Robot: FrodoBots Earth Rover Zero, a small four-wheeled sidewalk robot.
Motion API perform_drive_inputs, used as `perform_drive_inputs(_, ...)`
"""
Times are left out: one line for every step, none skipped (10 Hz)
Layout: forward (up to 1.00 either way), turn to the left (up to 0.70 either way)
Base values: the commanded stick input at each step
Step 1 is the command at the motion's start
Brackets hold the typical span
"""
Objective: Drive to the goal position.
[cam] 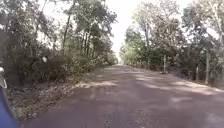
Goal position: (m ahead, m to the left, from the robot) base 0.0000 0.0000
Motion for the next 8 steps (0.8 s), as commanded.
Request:
perform_drive_inputs(0.05,-0.03)
perform_drive_inputs(0.06,-0.03)
perform_drive_inputs(0.06,-0.03)
perform_drive_inputs(0.05,-0.03)
perform_drive_inputs(0.05,-0.03)
perform_drive_inputs(0.05,-0.03)
perform_drive_inputs(0.05,-0.03)
perform_drive_inputs(0.06,-0.03)
